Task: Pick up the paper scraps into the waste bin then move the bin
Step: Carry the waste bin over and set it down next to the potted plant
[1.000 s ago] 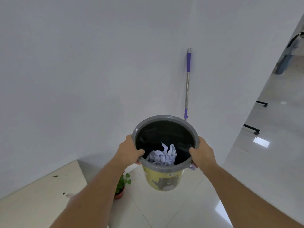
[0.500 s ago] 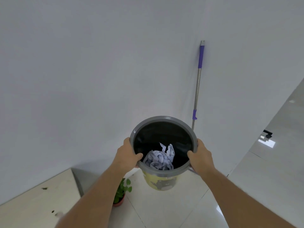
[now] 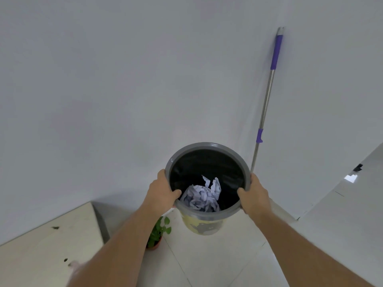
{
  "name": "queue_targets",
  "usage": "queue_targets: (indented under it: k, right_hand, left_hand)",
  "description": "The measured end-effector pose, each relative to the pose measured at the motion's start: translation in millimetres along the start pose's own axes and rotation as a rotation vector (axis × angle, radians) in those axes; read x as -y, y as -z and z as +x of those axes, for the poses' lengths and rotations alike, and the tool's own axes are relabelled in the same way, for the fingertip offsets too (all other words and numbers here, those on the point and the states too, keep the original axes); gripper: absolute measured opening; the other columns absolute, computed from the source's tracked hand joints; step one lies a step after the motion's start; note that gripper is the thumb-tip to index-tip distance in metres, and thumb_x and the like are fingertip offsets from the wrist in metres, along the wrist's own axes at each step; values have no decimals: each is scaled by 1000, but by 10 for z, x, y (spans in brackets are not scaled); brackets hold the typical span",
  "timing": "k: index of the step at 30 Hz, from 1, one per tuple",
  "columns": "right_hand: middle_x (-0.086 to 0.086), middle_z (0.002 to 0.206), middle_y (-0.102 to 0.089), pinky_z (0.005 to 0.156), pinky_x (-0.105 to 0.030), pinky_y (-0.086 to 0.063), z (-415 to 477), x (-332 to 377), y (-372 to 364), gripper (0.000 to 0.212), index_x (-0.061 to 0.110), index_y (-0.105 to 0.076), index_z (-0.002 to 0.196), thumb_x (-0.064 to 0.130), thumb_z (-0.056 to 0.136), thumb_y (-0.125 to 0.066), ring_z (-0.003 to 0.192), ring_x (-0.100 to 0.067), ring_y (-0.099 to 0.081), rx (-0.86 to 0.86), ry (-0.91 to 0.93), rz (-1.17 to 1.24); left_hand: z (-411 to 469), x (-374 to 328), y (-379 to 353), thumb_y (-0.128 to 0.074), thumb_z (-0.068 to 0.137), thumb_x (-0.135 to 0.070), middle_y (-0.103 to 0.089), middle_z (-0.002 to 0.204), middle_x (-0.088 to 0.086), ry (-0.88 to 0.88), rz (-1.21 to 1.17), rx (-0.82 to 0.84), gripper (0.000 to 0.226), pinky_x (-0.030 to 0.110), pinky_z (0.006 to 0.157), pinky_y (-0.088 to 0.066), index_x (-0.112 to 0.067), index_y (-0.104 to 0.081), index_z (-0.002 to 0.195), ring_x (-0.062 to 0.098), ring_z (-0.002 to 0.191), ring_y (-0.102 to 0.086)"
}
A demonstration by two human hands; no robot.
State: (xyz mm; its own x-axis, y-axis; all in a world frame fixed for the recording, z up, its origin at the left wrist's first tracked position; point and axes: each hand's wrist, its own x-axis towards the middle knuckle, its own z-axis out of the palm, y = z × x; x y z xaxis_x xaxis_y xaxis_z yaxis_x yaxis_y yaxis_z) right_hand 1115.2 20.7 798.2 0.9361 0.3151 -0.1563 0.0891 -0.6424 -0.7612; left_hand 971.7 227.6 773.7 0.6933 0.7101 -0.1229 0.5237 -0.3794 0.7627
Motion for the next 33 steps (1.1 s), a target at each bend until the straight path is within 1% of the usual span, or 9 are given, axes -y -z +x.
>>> queue_targets:
  k: [2,6,11,15,19,22,27,30,33]
  right_hand:
    - [-10,95,-63,49,-26,-45,102,-103,-99,43,20,-44,132,8,92,-53,71,-25,-62,8,1,2]
    - [-2,83,-61,45,-21,-40,299,-372,-343,43,21,-45,131,9,91,-53,61,-15,-58,17,23,-21]
    - [-2,83,-60,51,-29,-47,543,-913,-805,46,23,-41,133,10,91,-52,66,-20,-60,55,13,-14]
    - [7,80,-55,54,-31,-51,728,-1543,-1315,43,22,-43,131,11,91,-55,68,-16,-59,54,9,-23]
    - [-2,91,-64,70,-46,-61,903,-2303,-1879,49,26,-41,135,11,90,-53,77,-25,-66,80,22,-24]
    - [0,92,-63,68,-44,-62,1040,-2913,-2335,48,26,-40,135,12,91,-53,76,-23,-67,84,22,-17]
    - [5,88,-61,62,-37,-61,1274,-3878,-3117,44,27,-42,131,12,92,-54,74,-17,-65,97,7,-15]
    - [3,88,-63,66,-43,-63,1398,-4348,-3543,43,28,-42,129,12,91,-54,74,-19,-66,98,6,-24]
    - [1,88,-63,69,-47,-62,1504,-4729,-3883,43,29,-42,128,12,90,-53,75,-21,-66,111,-11,-21]
  left_hand:
    - [35,76,-70,-74,82,-19,-62,114,10,13,10,-8,64,45,74,-63,-14,-37,133,27,93,-67]
    - [123,321,-311,-74,82,-20,-62,116,10,46,14,-15,64,43,75,-63,-16,-36,134,26,93,-66]
    - [226,781,-767,-72,84,-18,-61,118,14,59,20,-21,64,48,78,-61,-12,-35,136,32,98,-65]
    - [346,1336,-1292,-71,85,-17,-60,120,16,65,30,-8,67,49,76,-61,-10,-32,139,33,100,-64]
    - [456,2032,-1943,-72,84,-16,-62,120,11,62,39,-23,65,31,76,-54,-10,-35,137,19,94,-59]
    - [520,2583,-2448,-74,81,-13,-63,119,8,69,17,-29,60,26,76,-45,-13,-41,131,14,92,-55]
    - [688,3467,-3211,-75,80,-12,-63,119,6,90,-5,-4,63,31,83,-51,-16,-41,132,21,102,-61]
    - [778,3924,-3582,-76,79,-11,-61,121,6,110,-2,-5,65,34,90,-50,-16,-41,134,26,111,-60]
    - [858,4308,-3883,-76,78,-12,-62,120,4,115,9,-4,62,31,87,-48,-18,-43,131,25,111,-60]
